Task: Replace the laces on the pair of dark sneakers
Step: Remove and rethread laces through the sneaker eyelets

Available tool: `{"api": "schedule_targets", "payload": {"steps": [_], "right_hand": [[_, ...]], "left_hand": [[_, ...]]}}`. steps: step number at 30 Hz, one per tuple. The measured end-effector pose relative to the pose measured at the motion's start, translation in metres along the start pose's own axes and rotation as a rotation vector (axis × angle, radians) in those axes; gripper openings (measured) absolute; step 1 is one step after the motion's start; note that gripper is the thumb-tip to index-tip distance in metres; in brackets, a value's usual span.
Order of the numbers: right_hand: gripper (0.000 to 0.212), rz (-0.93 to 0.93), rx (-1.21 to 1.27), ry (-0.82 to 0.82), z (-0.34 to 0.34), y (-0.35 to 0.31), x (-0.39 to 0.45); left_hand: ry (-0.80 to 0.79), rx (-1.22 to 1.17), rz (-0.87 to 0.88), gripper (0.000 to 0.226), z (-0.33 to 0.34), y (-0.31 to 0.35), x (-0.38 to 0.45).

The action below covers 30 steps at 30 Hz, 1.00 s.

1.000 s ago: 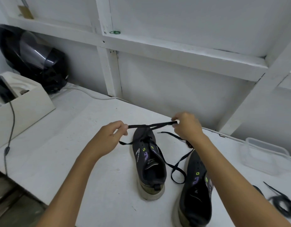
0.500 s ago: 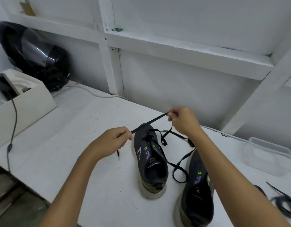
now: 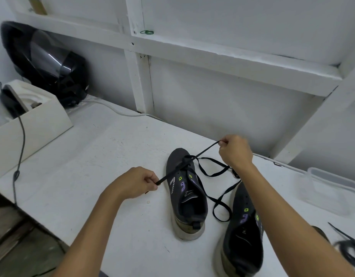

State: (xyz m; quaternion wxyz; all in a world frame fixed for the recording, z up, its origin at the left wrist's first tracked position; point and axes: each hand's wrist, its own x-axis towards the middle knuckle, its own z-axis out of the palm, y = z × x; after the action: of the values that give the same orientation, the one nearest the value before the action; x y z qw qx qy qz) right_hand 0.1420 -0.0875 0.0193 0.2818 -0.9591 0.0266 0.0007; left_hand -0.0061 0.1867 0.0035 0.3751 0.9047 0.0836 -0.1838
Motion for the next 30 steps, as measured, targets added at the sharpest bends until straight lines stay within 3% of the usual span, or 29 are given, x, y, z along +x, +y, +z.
{"api": "schedule_targets", "payload": {"steps": [2, 5, 7, 10, 11, 14, 16, 22, 30], "right_hand": [[0.029, -0.016, -0.007, 0.01, 0.003, -0.002, -0.007], [0.053, -0.109, 0.026, 0.015, 0.01, -0.007, -0.024], [0.04, -0.173, 0.097, -0.024, 0.013, -0.012, -0.032], [0.003, -0.268, 0.14, -0.224, 0.013, -0.02, -0.038], [0.009, -0.31, 0.117, -0.301, 0.014, -0.023, -0.041], [0.013, -0.353, 0.014, -0.489, 0.022, -0.029, -0.049], [0.018, -0.361, -0.03, -0.531, 0.031, -0.031, -0.052], [0.027, -0.35, -0.045, -0.526, 0.042, -0.036, -0.054], [0.017, -0.318, 0.148, -0.509, 0.049, -0.024, -0.056]], "left_hand": [[-0.002, -0.043, -0.013, 0.015, 0.003, -0.001, 0.002], [0.166, -0.263, -0.013, 0.011, 0.011, 0.002, 0.008], [0.238, -0.54, -0.001, 0.009, 0.02, 0.007, 0.012], [0.244, -0.838, 0.037, 0.016, 0.035, 0.016, 0.016], [0.254, -0.866, 0.051, 0.018, 0.04, 0.018, 0.017], [0.344, -0.83, 0.045, 0.019, 0.053, 0.022, 0.02], [0.416, -0.761, 0.026, 0.016, 0.059, 0.023, 0.022], [0.552, -0.554, 0.068, 0.013, 0.069, 0.028, 0.023], [0.596, -0.554, 0.065, 0.011, 0.072, 0.029, 0.026]]}}
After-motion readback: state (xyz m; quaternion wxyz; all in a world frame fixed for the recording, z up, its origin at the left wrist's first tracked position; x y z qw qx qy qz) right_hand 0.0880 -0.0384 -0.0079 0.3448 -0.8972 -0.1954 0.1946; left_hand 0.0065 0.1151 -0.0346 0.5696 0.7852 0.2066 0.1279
